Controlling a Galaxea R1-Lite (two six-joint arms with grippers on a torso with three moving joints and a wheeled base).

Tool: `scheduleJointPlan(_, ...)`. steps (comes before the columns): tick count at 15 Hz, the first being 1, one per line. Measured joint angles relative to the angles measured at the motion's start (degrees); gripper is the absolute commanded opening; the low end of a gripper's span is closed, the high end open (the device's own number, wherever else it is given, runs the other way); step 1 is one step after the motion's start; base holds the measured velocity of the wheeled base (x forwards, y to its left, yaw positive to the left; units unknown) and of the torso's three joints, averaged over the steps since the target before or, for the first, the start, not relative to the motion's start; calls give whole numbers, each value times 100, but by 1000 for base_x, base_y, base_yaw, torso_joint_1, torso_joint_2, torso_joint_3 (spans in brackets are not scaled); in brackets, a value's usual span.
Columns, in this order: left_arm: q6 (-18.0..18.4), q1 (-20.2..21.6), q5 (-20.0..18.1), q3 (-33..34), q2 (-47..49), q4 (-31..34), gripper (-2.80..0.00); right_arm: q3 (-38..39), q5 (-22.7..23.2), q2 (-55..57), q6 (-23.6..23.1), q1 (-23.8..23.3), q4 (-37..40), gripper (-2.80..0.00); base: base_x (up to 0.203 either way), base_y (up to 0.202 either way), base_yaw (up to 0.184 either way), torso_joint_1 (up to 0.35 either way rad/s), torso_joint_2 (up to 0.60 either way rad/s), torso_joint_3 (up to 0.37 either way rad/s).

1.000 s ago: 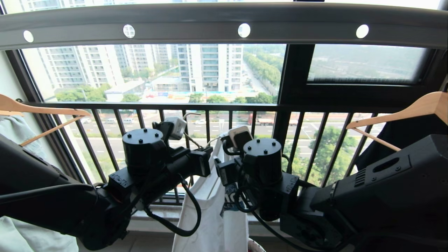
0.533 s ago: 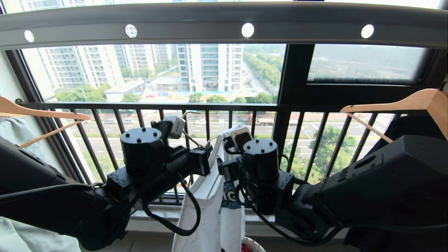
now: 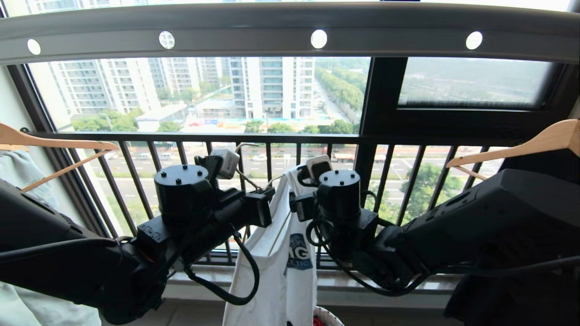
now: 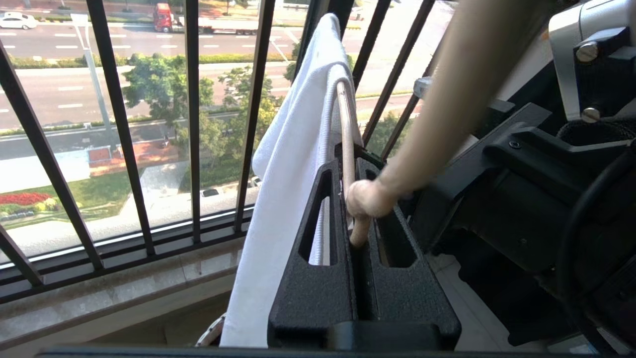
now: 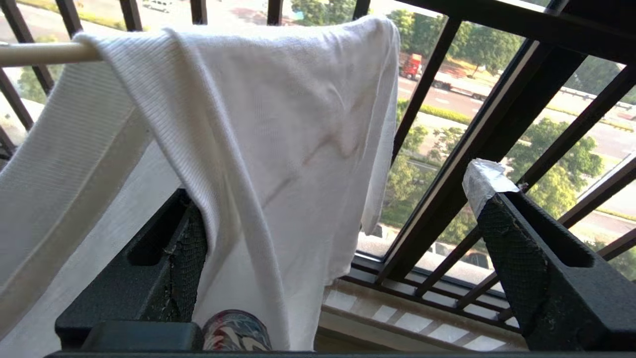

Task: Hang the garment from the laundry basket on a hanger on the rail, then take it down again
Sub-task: Take the clothes off the clothes rack

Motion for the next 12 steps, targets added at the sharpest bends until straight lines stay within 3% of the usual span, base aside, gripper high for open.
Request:
scheduleJointPlan(4,-1,-2,0,6,37,-10,-280,-130,-32,44,-9,-121,9,0,0,0,0,0,0,0)
scheduleJointPlan(5,1,-4,0,9,41,-10,-280,-160,-31,48,-14,-167,7,-280,0,0,0,0,0,0)
scheduleJointPlan(12,32,2,110,9,120,-27,-280,-202,-32,21,-17,-244,13,-280,0,0,0,0,0,0)
